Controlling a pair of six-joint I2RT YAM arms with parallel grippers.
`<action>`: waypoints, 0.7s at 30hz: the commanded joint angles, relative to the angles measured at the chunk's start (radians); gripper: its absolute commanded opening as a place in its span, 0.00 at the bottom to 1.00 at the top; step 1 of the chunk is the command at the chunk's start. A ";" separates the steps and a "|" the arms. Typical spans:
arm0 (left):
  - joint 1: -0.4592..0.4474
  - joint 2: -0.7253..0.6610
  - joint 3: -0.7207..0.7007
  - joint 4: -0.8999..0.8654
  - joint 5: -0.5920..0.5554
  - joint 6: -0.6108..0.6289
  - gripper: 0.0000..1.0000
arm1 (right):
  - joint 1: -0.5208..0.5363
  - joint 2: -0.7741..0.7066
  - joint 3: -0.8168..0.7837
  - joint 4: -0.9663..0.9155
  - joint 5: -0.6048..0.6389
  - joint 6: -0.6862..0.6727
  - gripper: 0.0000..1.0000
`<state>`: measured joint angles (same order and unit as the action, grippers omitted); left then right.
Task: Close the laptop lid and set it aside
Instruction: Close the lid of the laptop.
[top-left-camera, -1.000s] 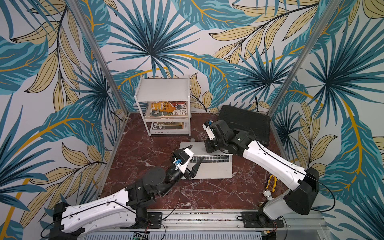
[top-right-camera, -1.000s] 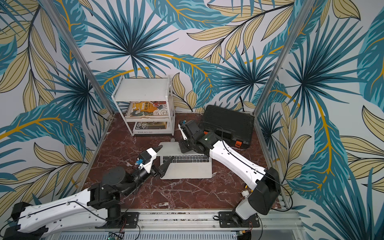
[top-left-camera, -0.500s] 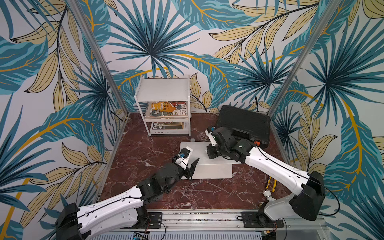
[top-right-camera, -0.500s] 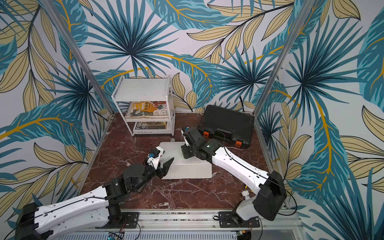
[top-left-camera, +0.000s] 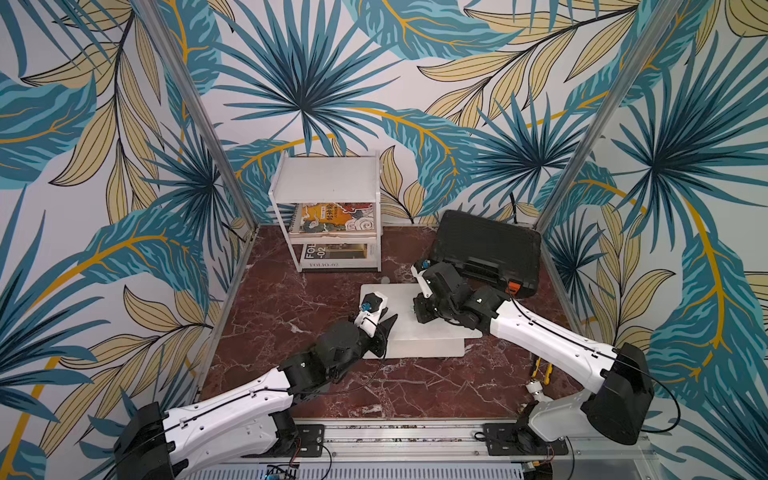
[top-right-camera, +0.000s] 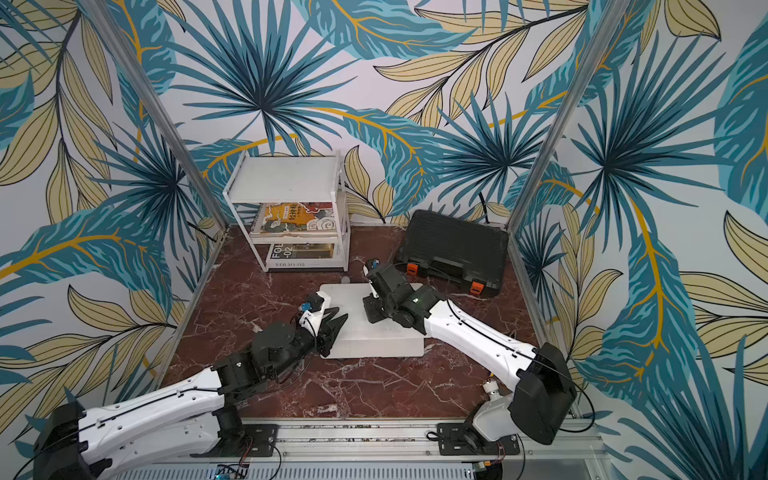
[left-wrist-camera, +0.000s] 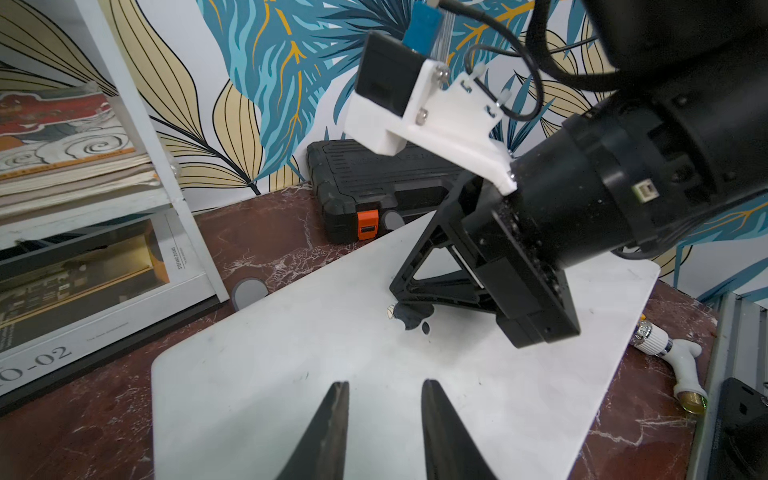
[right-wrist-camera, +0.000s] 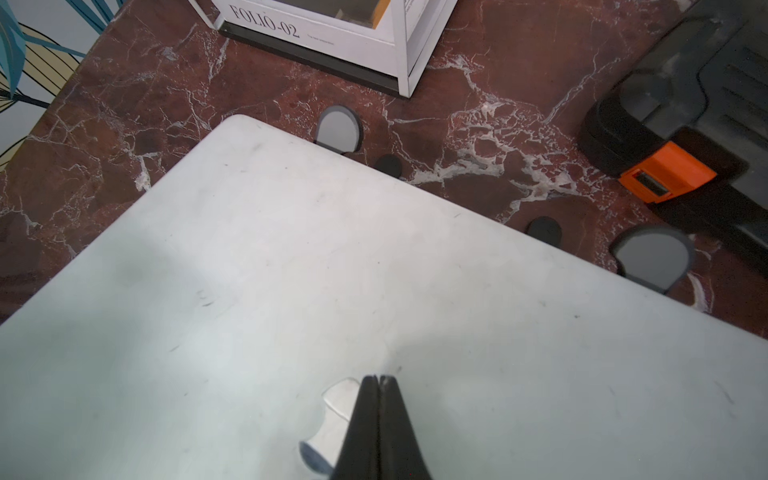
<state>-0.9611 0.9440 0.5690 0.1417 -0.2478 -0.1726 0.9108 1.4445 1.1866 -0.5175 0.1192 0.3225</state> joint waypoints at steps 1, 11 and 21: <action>0.002 0.002 0.013 0.036 0.016 -0.017 0.30 | 0.012 -0.013 -0.035 0.012 0.004 0.015 0.00; 0.004 0.081 0.020 0.078 0.010 -0.023 0.29 | 0.025 -0.032 -0.146 0.105 -0.012 0.040 0.00; 0.027 0.167 -0.093 0.226 0.009 -0.098 0.29 | 0.030 -0.040 -0.185 0.127 -0.007 0.040 0.00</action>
<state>-0.9508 1.0977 0.5087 0.2836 -0.2424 -0.2344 0.9356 1.4200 1.0370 -0.3969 0.1150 0.3489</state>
